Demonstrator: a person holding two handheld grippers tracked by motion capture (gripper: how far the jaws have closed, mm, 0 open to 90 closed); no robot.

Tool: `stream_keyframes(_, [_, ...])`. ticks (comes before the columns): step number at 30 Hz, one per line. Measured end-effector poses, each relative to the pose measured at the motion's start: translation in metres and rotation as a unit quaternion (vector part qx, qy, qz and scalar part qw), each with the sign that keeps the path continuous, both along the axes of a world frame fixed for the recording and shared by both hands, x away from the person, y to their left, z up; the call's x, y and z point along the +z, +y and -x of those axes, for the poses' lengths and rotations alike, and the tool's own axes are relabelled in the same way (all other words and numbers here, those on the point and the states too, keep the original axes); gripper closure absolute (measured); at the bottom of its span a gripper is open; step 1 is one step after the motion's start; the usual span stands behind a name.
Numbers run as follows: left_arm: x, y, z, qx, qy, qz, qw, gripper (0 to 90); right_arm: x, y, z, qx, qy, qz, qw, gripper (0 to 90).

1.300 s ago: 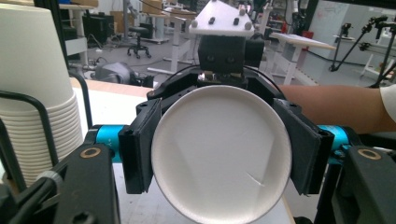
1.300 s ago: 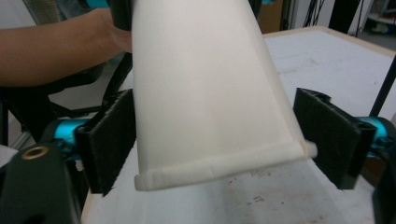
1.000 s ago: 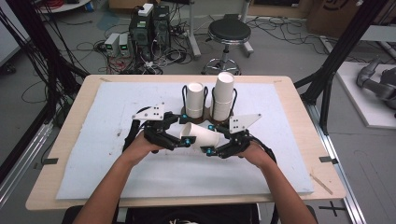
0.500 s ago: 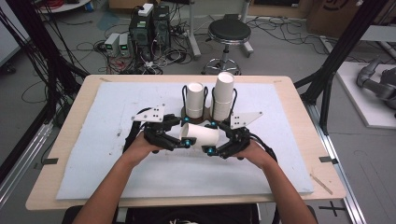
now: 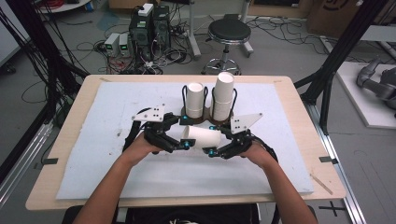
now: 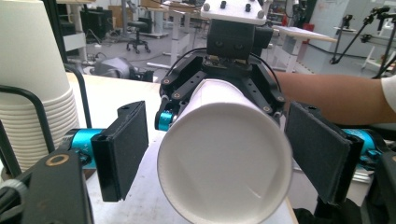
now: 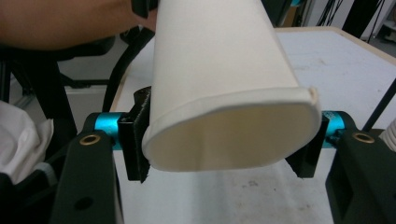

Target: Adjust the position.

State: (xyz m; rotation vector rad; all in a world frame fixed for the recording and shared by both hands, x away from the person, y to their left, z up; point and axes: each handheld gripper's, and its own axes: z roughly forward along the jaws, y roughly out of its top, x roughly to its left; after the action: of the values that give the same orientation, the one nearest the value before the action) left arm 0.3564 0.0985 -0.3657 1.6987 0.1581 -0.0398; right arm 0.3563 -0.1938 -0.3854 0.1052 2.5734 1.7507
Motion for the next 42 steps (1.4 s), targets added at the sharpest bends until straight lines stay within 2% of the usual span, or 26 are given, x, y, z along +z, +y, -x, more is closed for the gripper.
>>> stream_keyframes(3, [-0.002,-0.002,0.000,-0.013,-0.001,-0.010,0.9999,26.1,0.000,0.001,0.000,0.008,0.001,0.003,1.0000,39.0])
stream_keyframes(5, [-0.002,-0.003,0.001,-0.025,-0.011,-0.017,0.9995,36.1,0.000,0.001,0.001,0.012,0.002,0.004,0.9999,39.2])
stream_keyframes(7, [-0.003,-0.003,0.000,-0.027,-0.010,-0.019,0.9994,36.3,0.000,0.001,0.001,0.014,0.006,0.006,0.9999,37.8])
stream_keyframes(10, [-0.002,0.000,-0.001,-0.024,-0.012,-0.007,0.9996,36.3,0.001,0.000,0.000,0.000,0.017,-0.014,0.9997,28.5])
stream_keyframes(11, [-0.001,0.001,-0.001,-0.021,-0.013,-0.004,0.9997,36.3,0.001,0.000,0.000,-0.008,0.023,-0.024,0.9994,19.3])
stream_keyframes(12, [-0.001,0.002,-0.001,-0.020,-0.013,0.001,0.9997,36.3,0.002,0.000,0.000,-0.021,0.033,-0.034,0.9987,13.8])
stream_keyframes(14, [0.000,0.003,0.000,-0.018,-0.016,0.014,0.9996,36.3,0.002,-0.002,-0.001,-0.036,0.050,-0.049,0.9969,14.6])
stream_keyframes(17, [0.000,0.002,0.000,-0.021,-0.019,0.017,0.9995,36.3,0.001,-0.001,-0.002,-0.033,0.064,-0.065,0.9953,14.8])
stream_keyframes(19, [-0.001,0.001,0.000,-0.021,-0.019,0.012,0.9995,36.3,0.001,0.000,-0.002,-0.022,0.057,-0.063,0.9961,19.5])
stream_keyframes(20, [-0.002,0.000,0.000,-0.018,-0.016,0.011,0.9996,36.3,0.001,-0.001,-0.002,-0.016,0.056,-0.063,0.9963,27.9])
stream_keyframes(22, [-0.004,0.001,-0.001,-0.021,-0.011,0.014,0.9996,36.3,0.003,-0.002,-0.002,-0.006,0.045,-0.062,0.9970,31.0])
stream_keyframes(23, [-0.005,0.001,-0.001,-0.021,-0.008,0.008,0.9997,36.2,0.003,-0.003,-0.002,-0.003,0.043,-0.060,0.9973,32.8])
stream_keyframes(25, [-0.005,-0.001,0.000,-0.002,-0.010,-0.014,0.9999,33.4,0.004,-0.004,-0.002,0.000,0.036,-0.049,0.9982,35.8])
stream_keyframes(27, [-0.006,-0.003,0.000,0.005,-0.005,-0.024,0.9997,24.8,0.004,-0.006,-0.002,-0.005,0.031,-0.040,0.9987,37.6])
stream_keyframes(30, [-0.006,-0.002,-0.001,0.008,-0.006,-0.026,0.9996,25.0,0.004,-0.009,-0.003,-0.006,0.030,-0.029,0.9991,38.9])
stream_keyframes(35, [-0.005,0.001,-0.001,0.006,-0.007,-0.022,0.9997,27.8,0.004,-0.009,-0.004,-0.004,0.031,-0.026,0.9992,39.1])
stream_keyframes(40, [-0.007,0.001,-0.001,-0.016,-0.011,-0.033,0.9993,36.4,0.005,-0.008,-0.003,0.005,0.028,-0.022,0.9994,40.3])
stream_keyframes(42, [-0.007,0.002,-0.001,-0.023,-0.010,-0.029,0.9993,37.6,0.006,-0.009,-0.002,0.009,0.030,-0.026,0.9992,40.0])
